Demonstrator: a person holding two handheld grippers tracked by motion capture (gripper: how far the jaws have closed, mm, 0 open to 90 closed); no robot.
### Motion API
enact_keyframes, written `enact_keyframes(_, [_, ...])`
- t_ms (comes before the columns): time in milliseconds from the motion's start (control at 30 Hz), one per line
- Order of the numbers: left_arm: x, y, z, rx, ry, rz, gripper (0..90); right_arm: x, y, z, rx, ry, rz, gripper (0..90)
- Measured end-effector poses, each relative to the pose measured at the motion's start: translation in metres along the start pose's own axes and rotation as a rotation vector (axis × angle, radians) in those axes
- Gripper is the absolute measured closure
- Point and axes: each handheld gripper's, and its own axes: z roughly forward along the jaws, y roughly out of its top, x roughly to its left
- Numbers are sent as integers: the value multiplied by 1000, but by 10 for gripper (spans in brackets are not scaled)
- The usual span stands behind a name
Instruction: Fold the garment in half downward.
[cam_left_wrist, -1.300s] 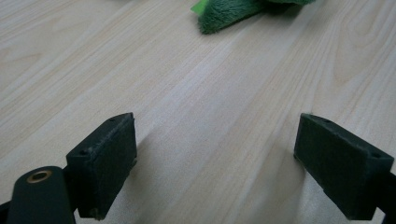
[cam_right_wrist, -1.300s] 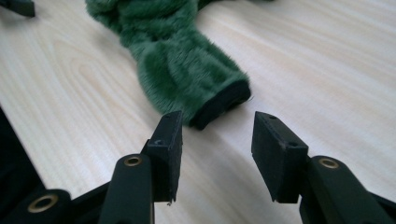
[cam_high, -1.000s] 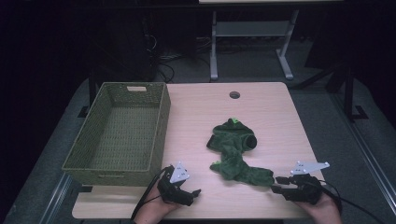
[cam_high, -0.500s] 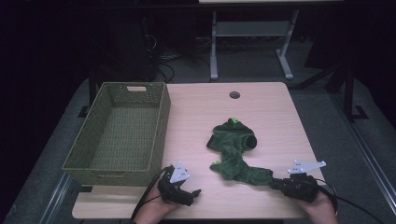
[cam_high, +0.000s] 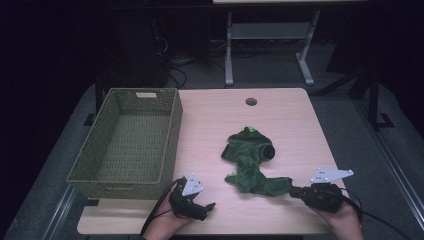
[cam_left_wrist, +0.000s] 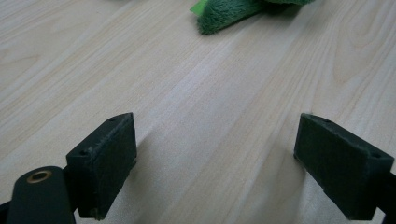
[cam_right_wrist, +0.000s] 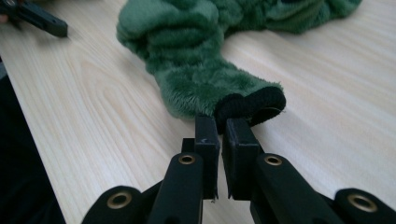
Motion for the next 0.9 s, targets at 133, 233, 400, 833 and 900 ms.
enact_keyframes(133, [0, 0, 0, 0, 0, 1, 124, 0, 8, 1, -11, 4, -24, 849])
enact_keyframes(233, [0, 0, 0, -1, -1, 1, 124, 1, 14, 0, -26, 14, -40, 849])
enact_keyframes(400, [0, 0, 1, -3, -1, 0, 124, 7, 27, -2, -62, 40, -87, 852])
enact_keyframes(833, [0, 0, 1, -5, -1, -3, 124, 33, 65, 15, -64, 129, -228, 853])
enact_keyframes(900, [0, 0, 1, -5, -1, -4, 124, 34, 70, 20, -56, 138, -241, 852])
